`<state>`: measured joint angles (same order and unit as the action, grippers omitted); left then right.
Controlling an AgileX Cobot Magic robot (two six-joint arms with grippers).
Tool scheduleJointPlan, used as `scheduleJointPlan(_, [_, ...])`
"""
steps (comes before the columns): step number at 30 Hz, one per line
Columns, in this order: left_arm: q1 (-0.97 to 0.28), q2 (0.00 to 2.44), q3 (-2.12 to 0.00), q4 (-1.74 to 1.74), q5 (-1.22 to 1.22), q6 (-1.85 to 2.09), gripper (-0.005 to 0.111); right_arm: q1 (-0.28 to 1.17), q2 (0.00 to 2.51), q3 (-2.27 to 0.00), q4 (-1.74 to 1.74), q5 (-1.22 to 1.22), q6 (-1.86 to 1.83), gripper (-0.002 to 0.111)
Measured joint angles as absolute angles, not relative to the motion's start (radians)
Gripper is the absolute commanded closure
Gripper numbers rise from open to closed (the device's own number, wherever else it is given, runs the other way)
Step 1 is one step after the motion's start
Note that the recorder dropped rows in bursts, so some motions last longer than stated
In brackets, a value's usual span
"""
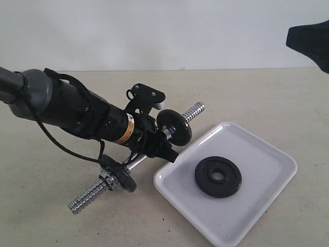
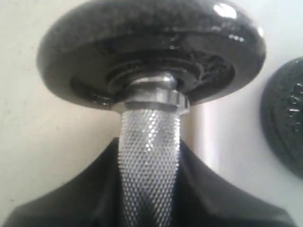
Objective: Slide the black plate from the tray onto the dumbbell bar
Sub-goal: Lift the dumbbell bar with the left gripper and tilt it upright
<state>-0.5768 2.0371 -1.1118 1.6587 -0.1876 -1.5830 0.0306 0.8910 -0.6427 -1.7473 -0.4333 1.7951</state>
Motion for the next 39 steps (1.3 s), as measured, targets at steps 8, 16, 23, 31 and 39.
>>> scheduleJointPlan(8, [-0.577, 1.962, -1.112, 1.703, -0.219, -1.580, 0.102, 0.031, 0.891, -0.643, -1.747, -0.433, 1.795, 0.039])
scheduleJointPlan(16, [-0.577, 1.952, -1.108, 1.746, -0.272, -1.583, 0.102, 0.031, 0.891, -0.643, -1.747, -0.433, 1.795, 0.039])
scheduleJointPlan(23, [-0.577, 1.946, -1.108, 1.780, -0.302, -1.612, 0.102, 0.031, 0.891, -0.643, -1.747, -0.433, 1.795, 0.039])
scheduleJointPlan(31, [-0.566, 1.943, -1.108, 1.780, -0.324, -1.616, 0.102, 0.031, 0.891, -0.643, -1.747, -0.436, 1.795, 0.039])
scheduleJointPlan(39, [-0.508, 1.927, -1.073, 1.780, -0.351, -1.642, 0.102, 0.031, 0.891, -0.643, -1.747, -0.437, 1.795, 0.039])
